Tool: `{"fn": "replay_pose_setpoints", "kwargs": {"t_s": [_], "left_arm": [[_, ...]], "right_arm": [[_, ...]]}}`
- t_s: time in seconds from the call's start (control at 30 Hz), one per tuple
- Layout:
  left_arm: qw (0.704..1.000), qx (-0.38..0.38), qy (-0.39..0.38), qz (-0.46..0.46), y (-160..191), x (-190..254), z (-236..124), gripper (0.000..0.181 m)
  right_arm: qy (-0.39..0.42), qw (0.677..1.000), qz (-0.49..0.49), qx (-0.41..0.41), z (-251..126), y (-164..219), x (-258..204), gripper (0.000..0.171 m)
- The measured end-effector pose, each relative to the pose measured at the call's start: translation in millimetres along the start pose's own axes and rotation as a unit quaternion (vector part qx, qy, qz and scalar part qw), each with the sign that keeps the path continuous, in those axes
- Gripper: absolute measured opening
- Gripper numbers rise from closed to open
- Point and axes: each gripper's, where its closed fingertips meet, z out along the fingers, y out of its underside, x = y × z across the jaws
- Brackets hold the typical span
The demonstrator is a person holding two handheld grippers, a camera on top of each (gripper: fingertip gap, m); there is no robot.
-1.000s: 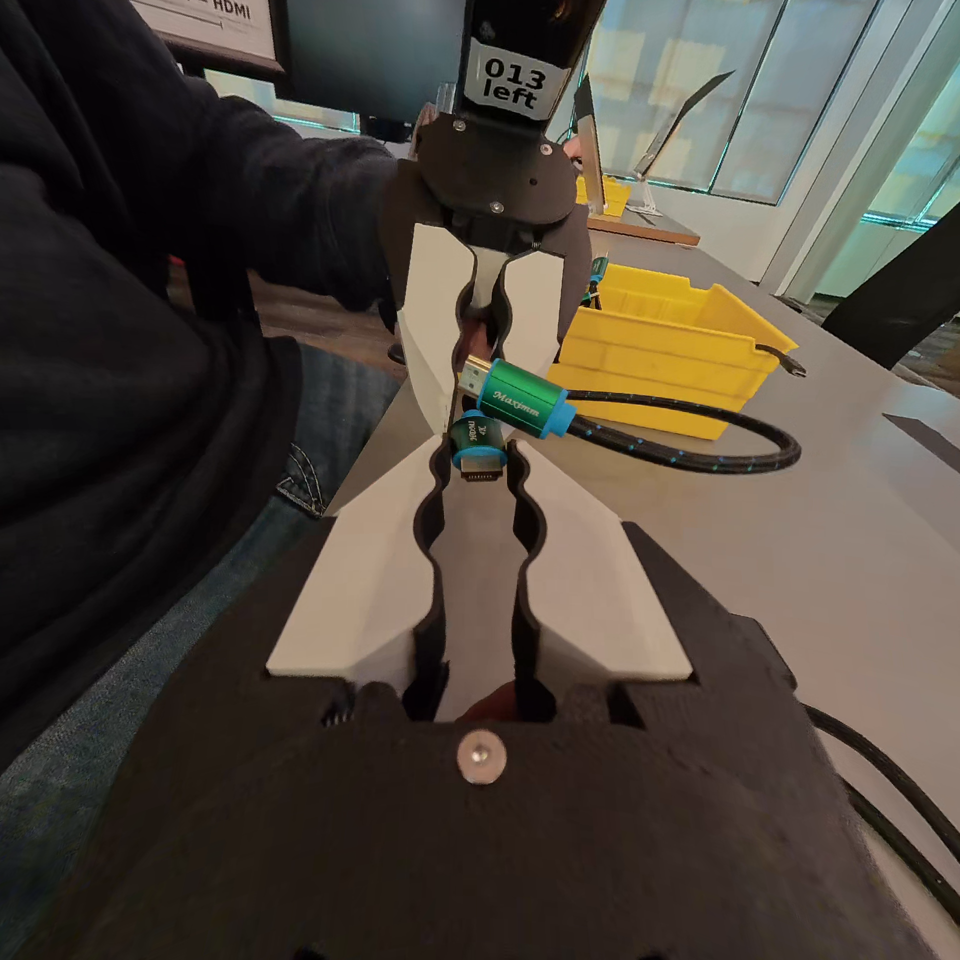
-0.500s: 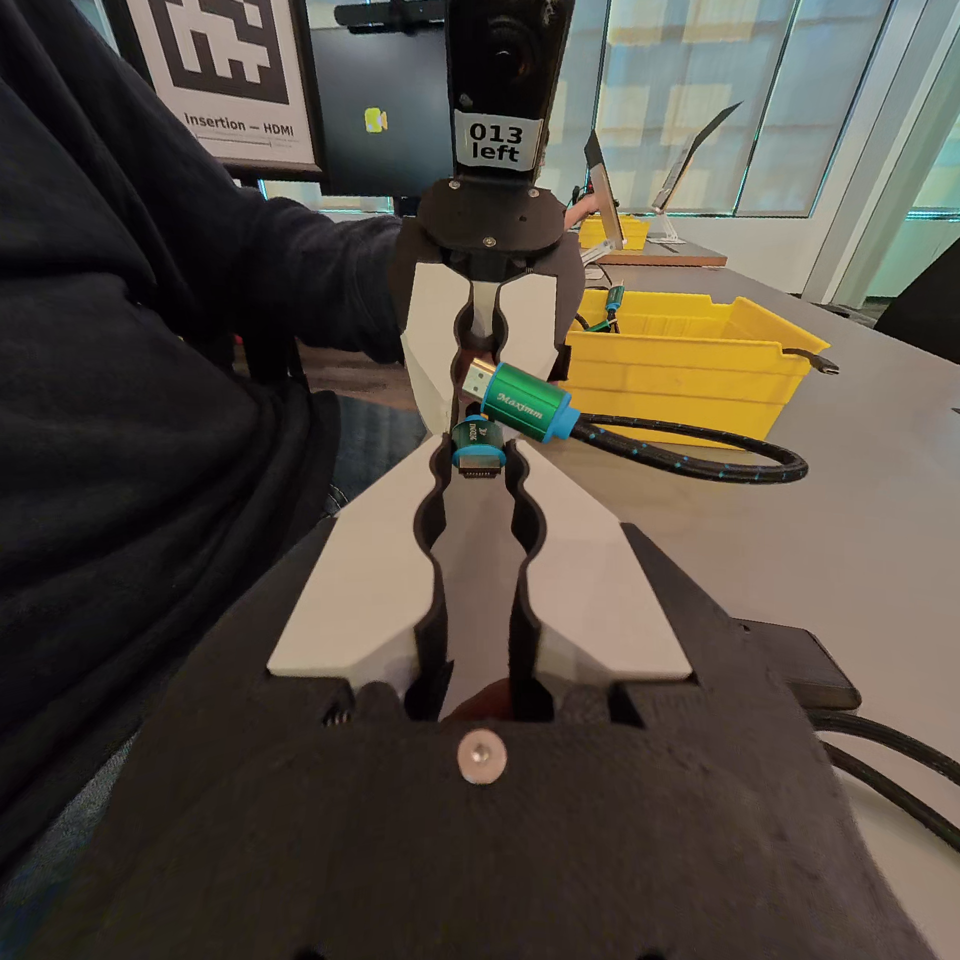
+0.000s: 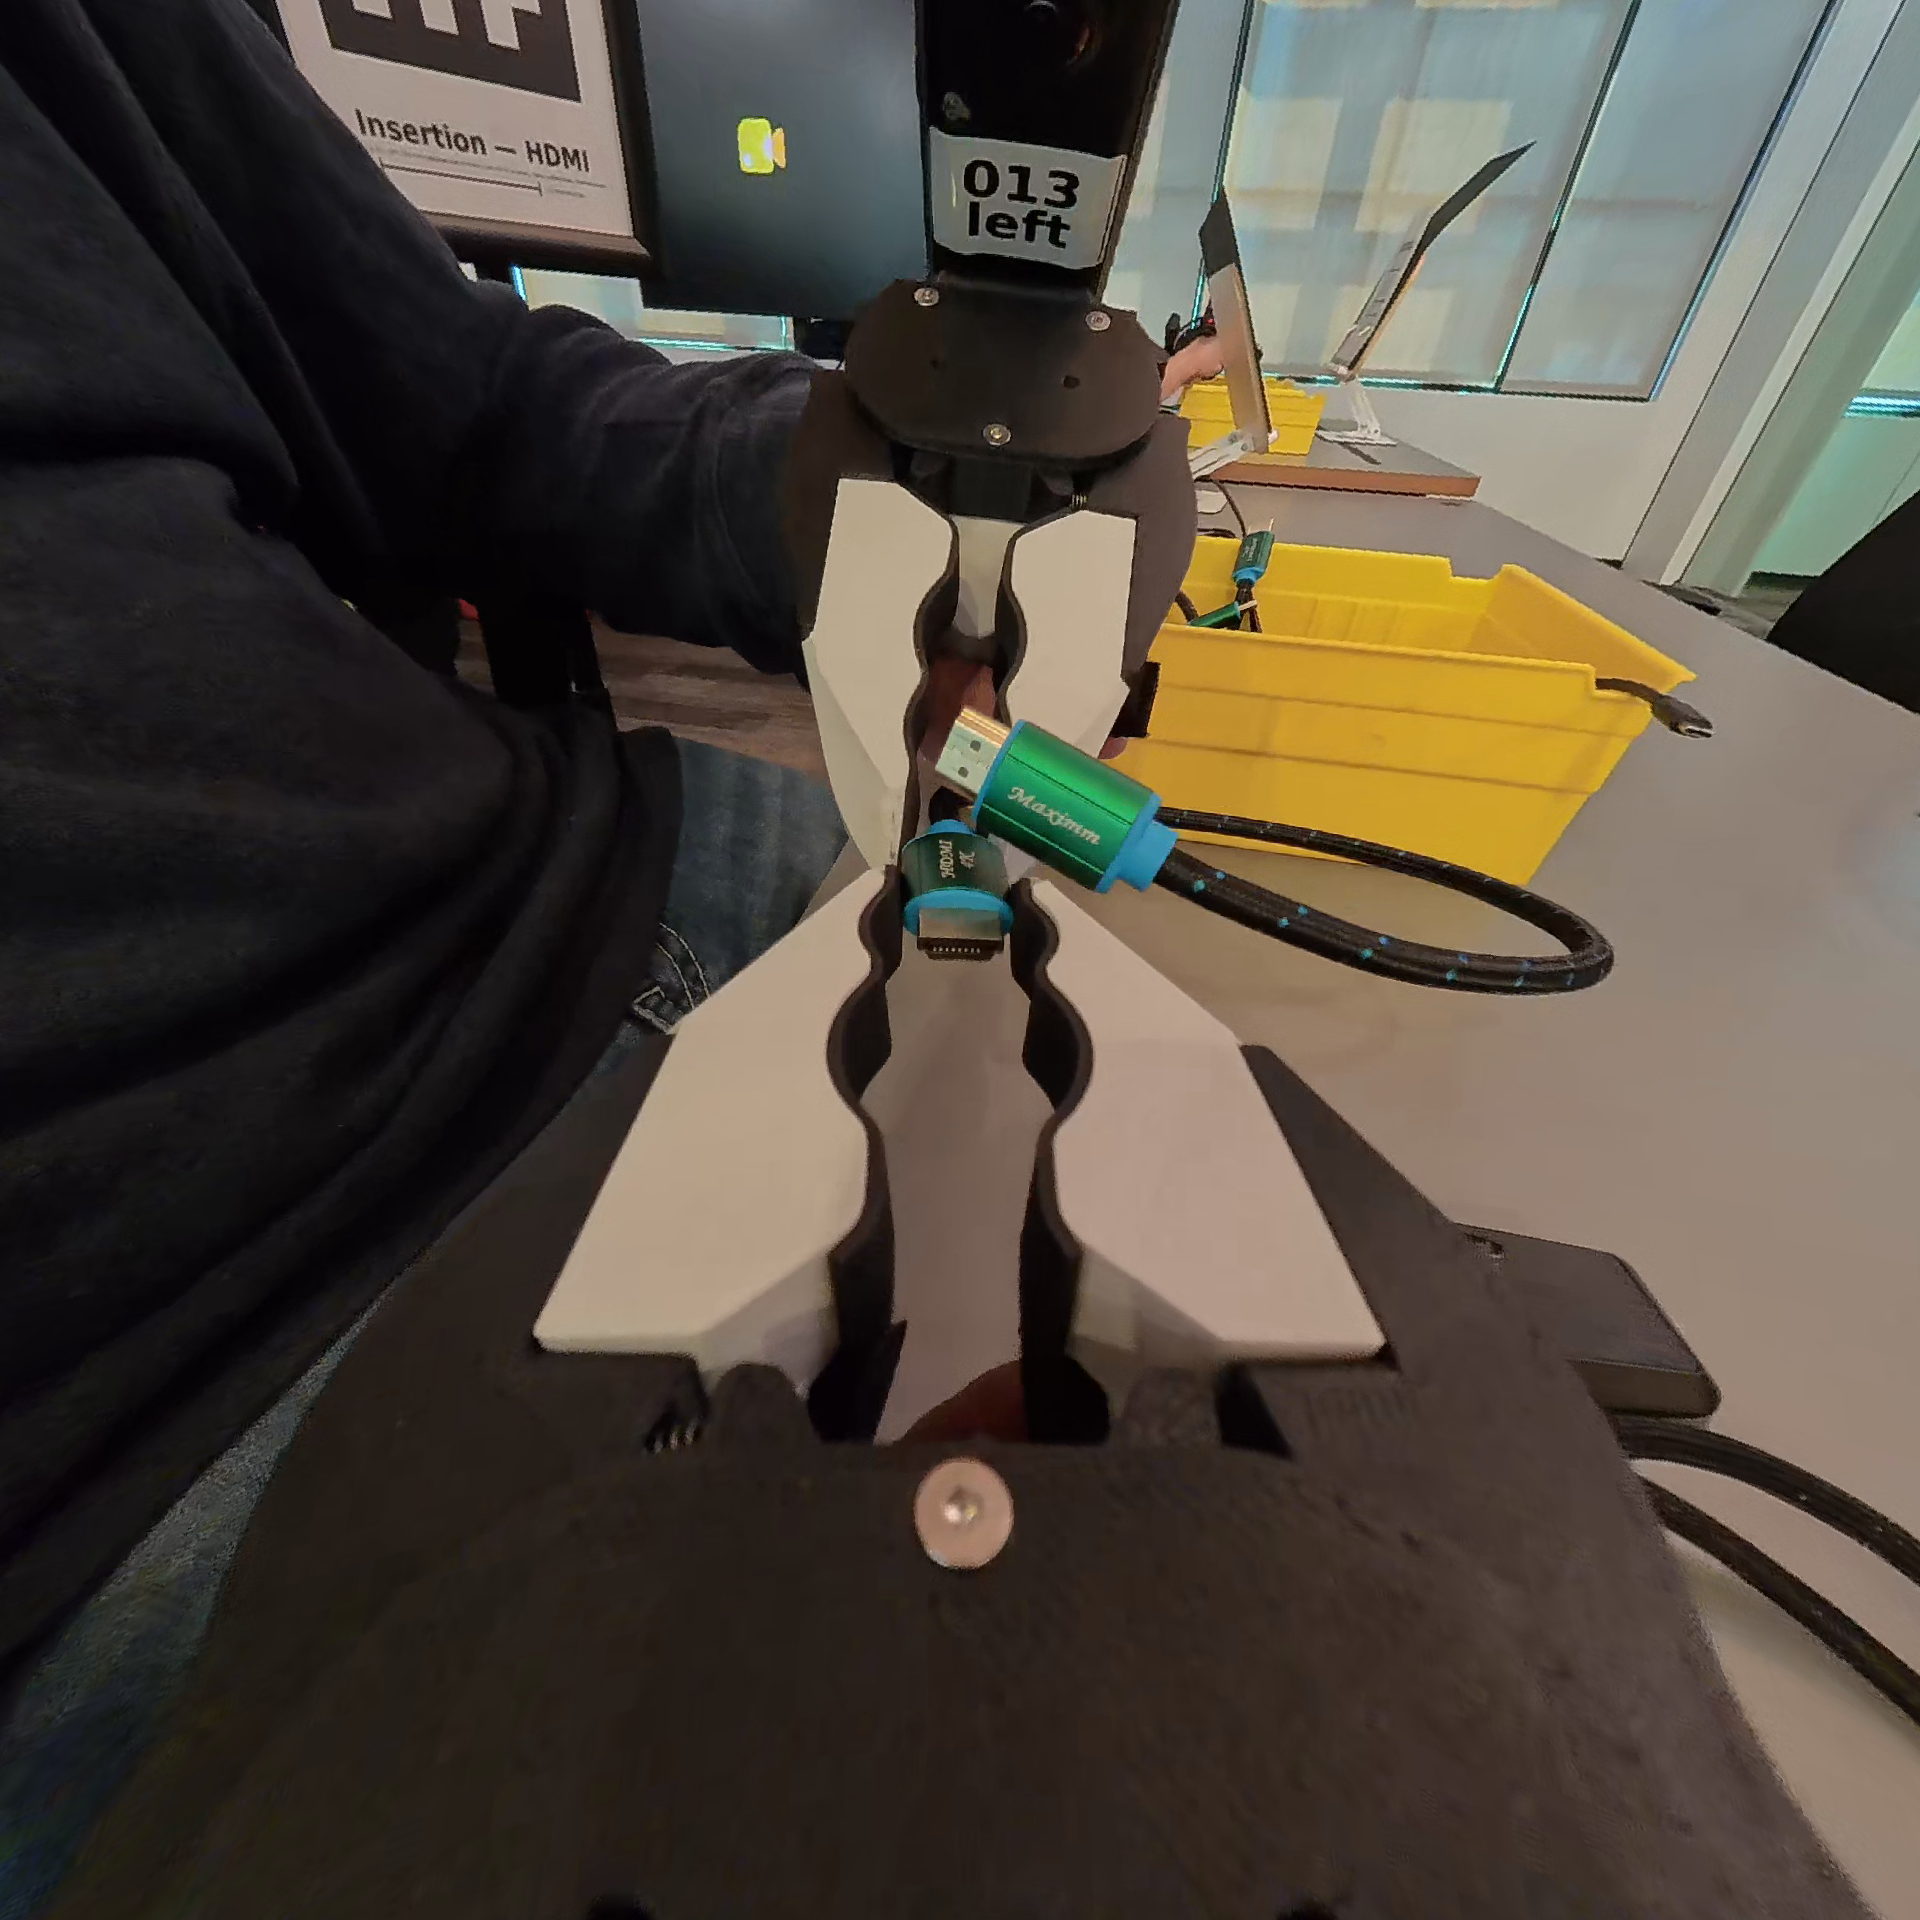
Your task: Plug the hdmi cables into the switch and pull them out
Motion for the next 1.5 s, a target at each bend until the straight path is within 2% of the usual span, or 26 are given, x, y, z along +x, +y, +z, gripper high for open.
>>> {"fn": "replay_pose_setpoints", "kwargs": {"t_s": [0.03,0.27,0.57,0.7,0.8,0.87,0.93,1.03,1.13,1.33,1.5], "left_arm": [[1.000,0.001,-0.001,0.000,0,0,0,0.013],[0.999,0.030,-0.015,0.000,-7,-5,-1,0.013],[0.997,0.041,-0.058,0.019,-25,-13,-25,0.032],[0.998,0.035,-0.049,0.023,-29,-1,-33,0.029],[0.999,0.005,0.009,0.035,-18,28,-30,0.019],[0.998,-0.028,0.039,0.036,-4,44,-21,0.022],[0.999,-0.028,0.032,0.021,5,46,-7,0.029],[0.999,0.022,-0.019,-0.044,7,21,11,0.042],[0.987,0.105,-0.019,-0.120,-2,5,16,0.048],[0.972,0.186,-0.052,-0.130,-17,-9,15,0.054],[0.958,0.247,-0.061,-0.134,-28,-16,7,0.055]], "right_arm": [[-0.001,1.000,0.005,0.002,0,0,0,0.018],[0.002,0.999,0.025,0.029,-4,-6,4,0.018],[0.023,0.998,0.034,0.041,-7,-7,13,0.018],[0.043,0.996,0.038,0.062,-14,-13,21,0.018],[0.051,0.995,0.040,0.072,-18,-16,24,0.018],[0.050,0.994,0.041,0.083,-19,-19,24,0.018],[0.047,0.993,0.042,0.095,-20,-24,24,0.018],[0.046,0.993,0.042,0.105,-22,-27,23,0.018],[0.046,0.991,0.045,0.117,-24,-31,22,0.018],[0.031,0.988,0.053,0.144,-25,-39,19,0.017],[0.009,0.991,0.058,0.124,-16,-32,11,0.018]]}}
